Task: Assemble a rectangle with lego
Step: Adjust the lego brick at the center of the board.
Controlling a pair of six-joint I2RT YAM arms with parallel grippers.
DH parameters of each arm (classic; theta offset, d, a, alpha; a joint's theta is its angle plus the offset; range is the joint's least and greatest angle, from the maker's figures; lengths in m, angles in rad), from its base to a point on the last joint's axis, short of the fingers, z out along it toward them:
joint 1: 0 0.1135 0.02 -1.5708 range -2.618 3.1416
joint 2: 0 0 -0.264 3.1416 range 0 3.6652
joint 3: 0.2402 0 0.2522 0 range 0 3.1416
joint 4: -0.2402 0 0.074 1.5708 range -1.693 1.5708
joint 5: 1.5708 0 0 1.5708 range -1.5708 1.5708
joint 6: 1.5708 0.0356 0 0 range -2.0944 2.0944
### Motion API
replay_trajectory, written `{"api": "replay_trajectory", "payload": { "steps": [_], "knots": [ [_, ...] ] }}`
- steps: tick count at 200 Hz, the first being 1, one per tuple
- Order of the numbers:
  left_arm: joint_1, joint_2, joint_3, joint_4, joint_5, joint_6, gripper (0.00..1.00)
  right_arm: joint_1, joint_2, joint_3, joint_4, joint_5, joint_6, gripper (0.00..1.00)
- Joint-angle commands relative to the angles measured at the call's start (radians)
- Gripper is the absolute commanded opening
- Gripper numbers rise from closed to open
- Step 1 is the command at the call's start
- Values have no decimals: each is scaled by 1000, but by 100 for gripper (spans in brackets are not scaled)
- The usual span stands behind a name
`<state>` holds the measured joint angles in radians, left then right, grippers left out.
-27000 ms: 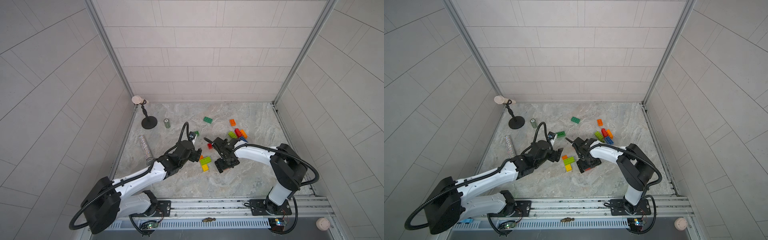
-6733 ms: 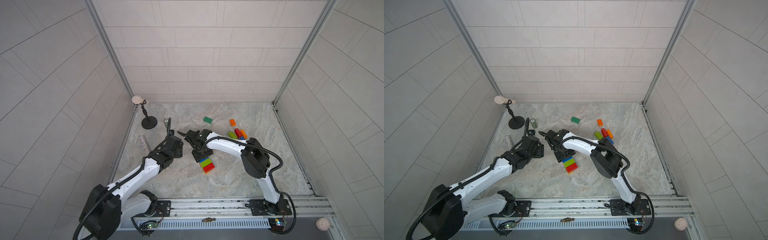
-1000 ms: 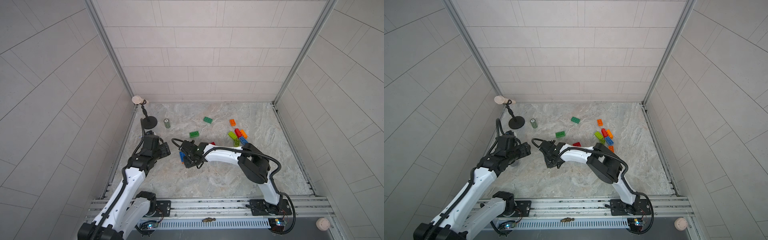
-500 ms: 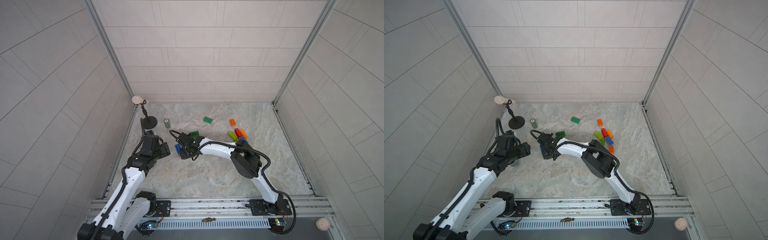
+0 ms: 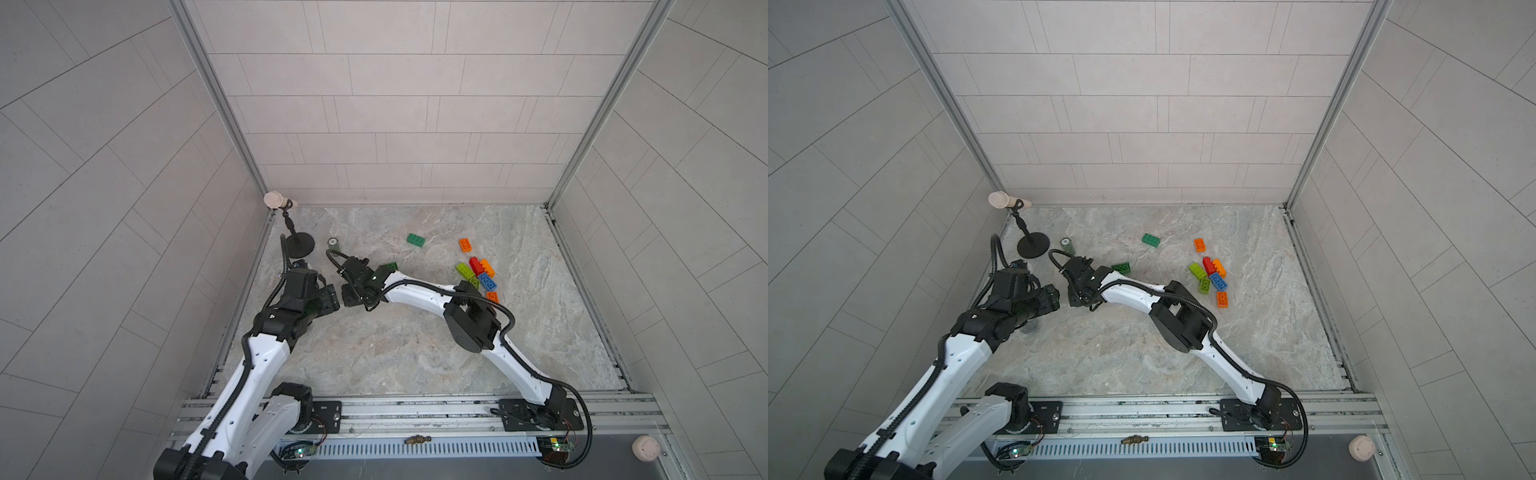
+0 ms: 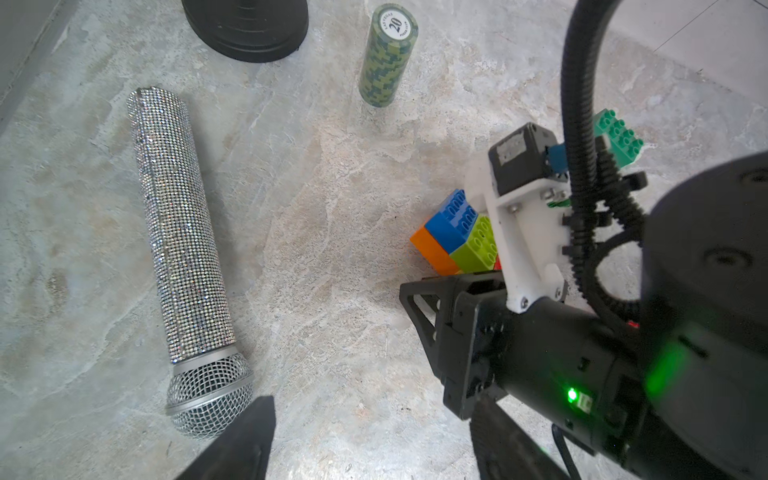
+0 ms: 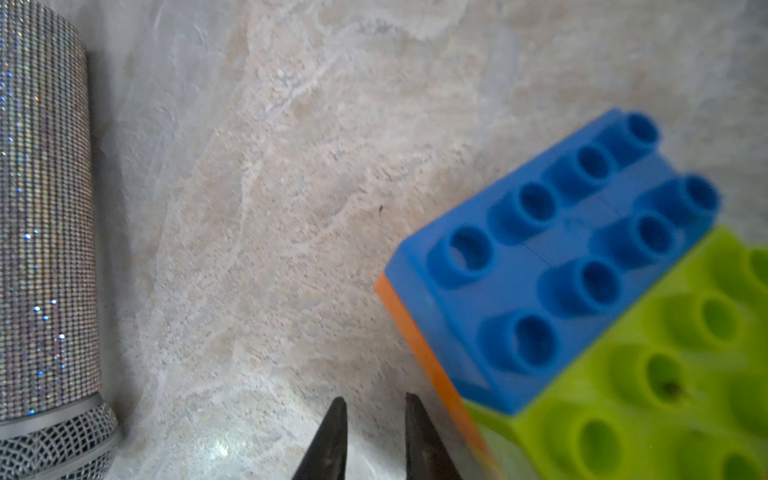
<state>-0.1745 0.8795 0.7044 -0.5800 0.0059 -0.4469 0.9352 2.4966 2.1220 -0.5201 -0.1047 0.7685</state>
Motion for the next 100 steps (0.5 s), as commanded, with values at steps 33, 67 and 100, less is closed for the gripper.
{"api": "replay_trajectory", "payload": {
  "steps": [33,67,100],
  "knots": [
    [9,-5,44,-12,-15,26,79,-19,-15,-52,-125,-91,-78,28],
    [8,6,41,17,-11,28,79,-1,-159,-103,-188,-130,-154,31],
    [9,12,37,27,-7,25,79,-11,-230,-114,-218,-124,-171,31]
  ]
}}
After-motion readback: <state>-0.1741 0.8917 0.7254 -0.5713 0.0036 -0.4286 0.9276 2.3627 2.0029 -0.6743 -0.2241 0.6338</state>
